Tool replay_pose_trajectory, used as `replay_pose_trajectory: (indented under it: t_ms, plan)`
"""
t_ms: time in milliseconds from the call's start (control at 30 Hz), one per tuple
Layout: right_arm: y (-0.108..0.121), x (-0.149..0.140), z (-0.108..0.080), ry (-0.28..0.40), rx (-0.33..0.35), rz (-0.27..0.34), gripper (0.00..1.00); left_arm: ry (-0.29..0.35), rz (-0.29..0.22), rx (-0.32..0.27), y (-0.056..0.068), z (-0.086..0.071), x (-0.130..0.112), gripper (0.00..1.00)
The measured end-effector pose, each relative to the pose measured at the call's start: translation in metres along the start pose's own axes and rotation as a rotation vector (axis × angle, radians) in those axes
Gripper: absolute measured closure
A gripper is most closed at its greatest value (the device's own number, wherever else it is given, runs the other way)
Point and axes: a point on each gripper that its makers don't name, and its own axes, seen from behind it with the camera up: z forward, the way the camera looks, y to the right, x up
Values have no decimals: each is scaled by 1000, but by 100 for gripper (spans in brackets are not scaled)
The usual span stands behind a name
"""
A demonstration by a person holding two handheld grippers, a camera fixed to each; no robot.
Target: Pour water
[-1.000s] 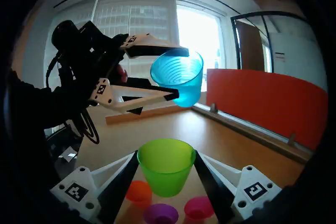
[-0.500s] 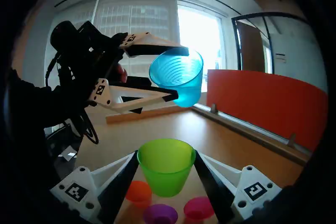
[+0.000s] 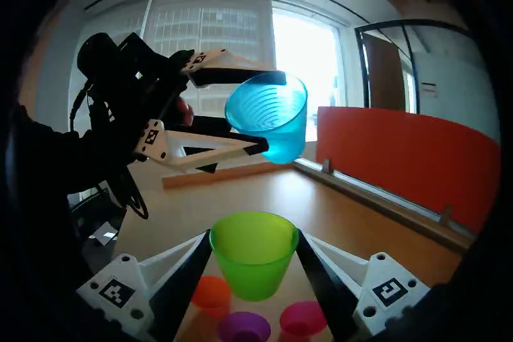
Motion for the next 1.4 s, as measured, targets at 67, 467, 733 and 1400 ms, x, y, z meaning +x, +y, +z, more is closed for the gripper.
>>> replay_pose_trajectory:
  t_ms: [67,467,733,1400]
  plan:
    - [0,0,0,1,1,-1,6,2,0,-2,0,-1,0,11]
    - [3,1,1,0,-1,-5,6,6,5,-9,2,-1,0,11]
    - [3,3,2,1,-2,-6,6,10,14,-12,1,-1,1,11]
    - [-1,5,1,7,5,-14,6,-2,33,-3,-1,2,-3,11]
